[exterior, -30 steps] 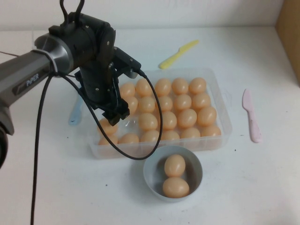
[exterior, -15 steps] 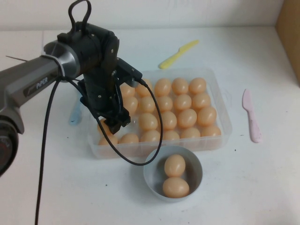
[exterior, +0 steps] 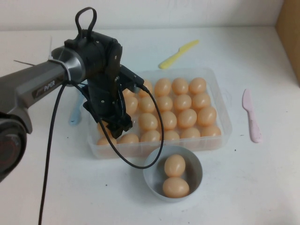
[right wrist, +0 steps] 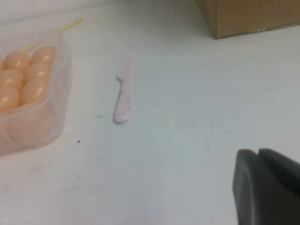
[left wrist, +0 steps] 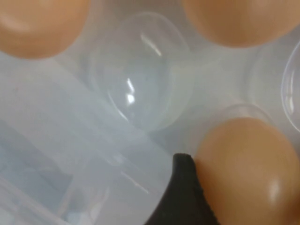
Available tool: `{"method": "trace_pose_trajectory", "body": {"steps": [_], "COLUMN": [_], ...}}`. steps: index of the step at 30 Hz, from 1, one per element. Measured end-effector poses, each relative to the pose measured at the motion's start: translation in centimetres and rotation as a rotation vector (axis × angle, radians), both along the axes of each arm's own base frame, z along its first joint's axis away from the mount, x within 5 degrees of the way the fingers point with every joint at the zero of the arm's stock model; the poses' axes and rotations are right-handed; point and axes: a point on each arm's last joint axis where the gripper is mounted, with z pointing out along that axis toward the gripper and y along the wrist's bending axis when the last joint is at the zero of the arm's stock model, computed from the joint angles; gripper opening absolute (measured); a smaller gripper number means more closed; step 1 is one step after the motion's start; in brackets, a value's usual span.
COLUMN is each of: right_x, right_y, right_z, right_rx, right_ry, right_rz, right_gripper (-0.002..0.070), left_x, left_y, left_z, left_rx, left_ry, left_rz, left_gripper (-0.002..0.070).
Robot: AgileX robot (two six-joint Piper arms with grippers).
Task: Take an egg out of the egg box
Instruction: Pick up the egg from the plastic box, then place the egg in the bowl
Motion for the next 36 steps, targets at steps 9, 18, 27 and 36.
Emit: {"method": "trace_pose_trajectory", "body": {"steps": [9, 18, 27, 36], "right_x": [0.0, 0.0, 0.0, 0.0], "right_y": [0.0, 0.0, 0.0, 0.0], "right_z": [0.0, 0.0, 0.0, 0.0], "right_rx": [0.000, 0.000, 0.000, 0.000], "right_ry": [0.000, 0.000, 0.000, 0.000], "right_rz": [0.000, 0.000, 0.000, 0.000], "right_gripper": [-0.0019, -0.0019, -0.0019, -0.0019], "left_x": [0.2, 0.4, -4.7, -12.4], "left_y": [0.1, -0.7, -5.0, -8.8], "left_z": [0.0, 3.0, 10.4, 8.2], "left_rx": [0.001, -0.030, -0.110, -0.115], "left_ry": [-0.012, -0.064, -0.211, -0.054], "left_rz": [-0.001, -0.008, -0.148, -0.311], "left_gripper": [0.0353, 0.0353, 0.0353, 0.0353]}}
